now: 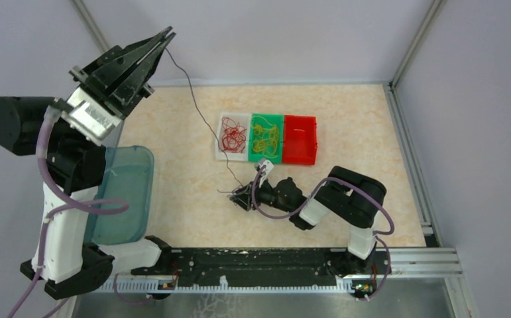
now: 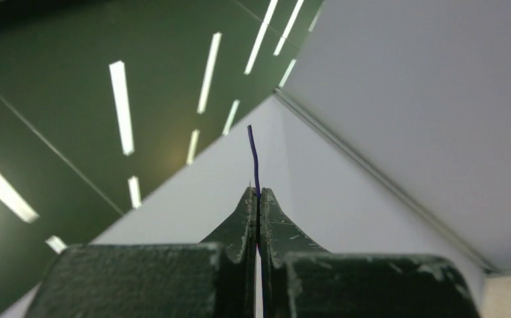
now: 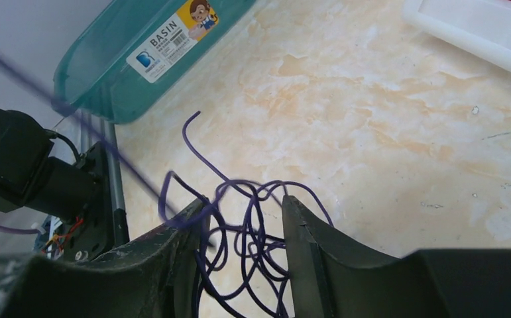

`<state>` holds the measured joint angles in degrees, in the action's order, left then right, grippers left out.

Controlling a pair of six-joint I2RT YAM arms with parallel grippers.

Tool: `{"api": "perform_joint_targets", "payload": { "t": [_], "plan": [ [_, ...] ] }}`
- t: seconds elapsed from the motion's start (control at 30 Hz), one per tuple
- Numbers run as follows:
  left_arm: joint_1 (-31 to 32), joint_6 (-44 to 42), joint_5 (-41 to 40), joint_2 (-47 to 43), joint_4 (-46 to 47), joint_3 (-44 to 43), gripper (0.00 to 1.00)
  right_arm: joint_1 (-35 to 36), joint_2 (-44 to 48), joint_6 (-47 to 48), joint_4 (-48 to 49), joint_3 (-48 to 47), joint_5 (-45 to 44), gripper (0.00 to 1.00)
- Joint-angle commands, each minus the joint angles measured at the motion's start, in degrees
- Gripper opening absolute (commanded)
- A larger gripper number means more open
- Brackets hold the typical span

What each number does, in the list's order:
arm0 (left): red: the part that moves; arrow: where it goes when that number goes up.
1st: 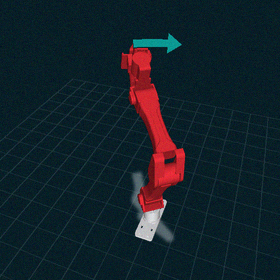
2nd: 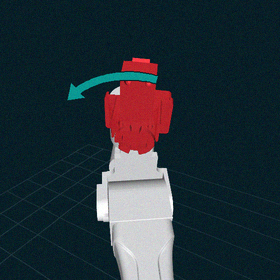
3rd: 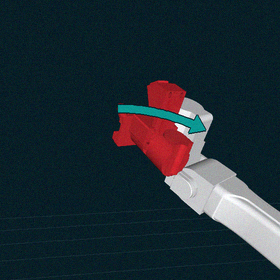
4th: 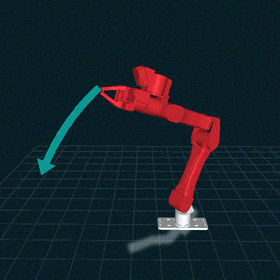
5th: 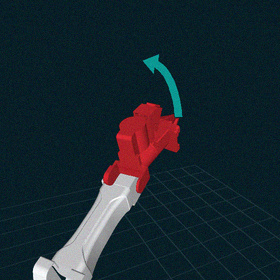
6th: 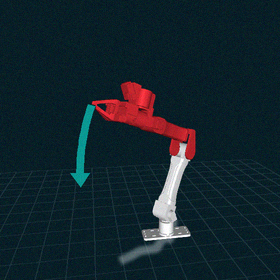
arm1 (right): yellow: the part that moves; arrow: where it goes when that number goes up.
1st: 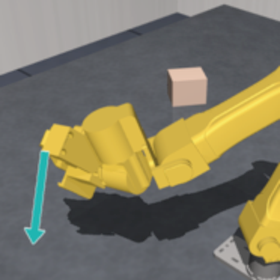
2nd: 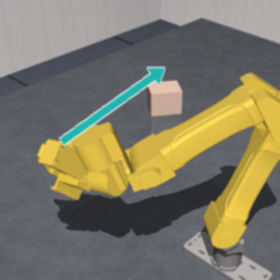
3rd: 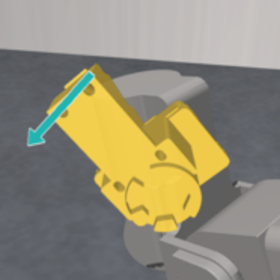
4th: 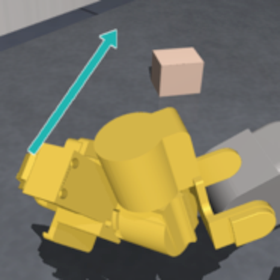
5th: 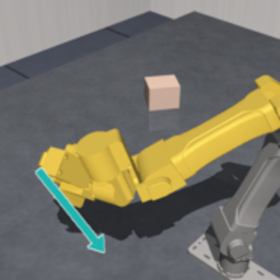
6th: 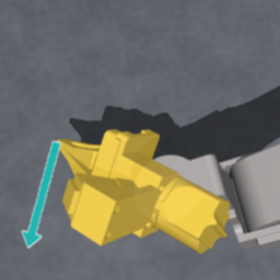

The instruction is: Untangle the cables

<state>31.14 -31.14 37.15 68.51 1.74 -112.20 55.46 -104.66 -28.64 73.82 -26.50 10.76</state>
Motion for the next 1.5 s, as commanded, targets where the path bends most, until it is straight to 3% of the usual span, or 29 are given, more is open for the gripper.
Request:
{"api": "perform_joint_targets", "payload": {
  "t": [0.0, 0.37, 0.57, 0.73, 0.83, 1.1, 1.37, 1.47],
  "plan": [
    [0.25, -13.84, -1.77, -1.69, 16.85, 2.46, 0.00, 0.62, -1.00, -1.10, 5.38, 0.92, -0.68, 0.46],
    [0.24, -33.09, -3.72, 2.75, 38.22, -2.17, 0.00, 0.61, -0.79, -0.83, 5.62, 2.56, -1.41, 0.54],
    [0.24, -39.12, -1.89, 6.21, 38.35, -9.68, 0.00, 0.62, -0.53, -0.39, 6.21, 4.15, -1.93, 0.58],
    [0.24, -35.96, 0.23, 2.79, 30.75, -5.26, 0.00, 0.63, 2.89, 1.18, 5.82, 5.66, -3.35, 0.61],
    [0.25, -33.70, 2.04, 0.17, 32.55, 0.95, 0.00, 0.53, 8.71, 4.21, 2.39, 5.80, -4.93, 0.66],
    [0.25, -24.04, 1.34, -0.05, 27.23, 1.15, 0.00, 0.73, 25.36, 15.80, -15.42, -2.63, -0.55, 0.74],
    [0.24, -18.83, 0.76, -1.15, 21.66, 3.67, 0.00, 2.83, 25.26, 17.00, -18.87, -10.90, 8.31, 0.75],
    [0.24, -18.53, -0.05, -1.10, 20.69, 3.77, 0.00, 3.00, 23.34, 15.83, -17.61, -11.34, 8.90, 0.68]
  ]
}}
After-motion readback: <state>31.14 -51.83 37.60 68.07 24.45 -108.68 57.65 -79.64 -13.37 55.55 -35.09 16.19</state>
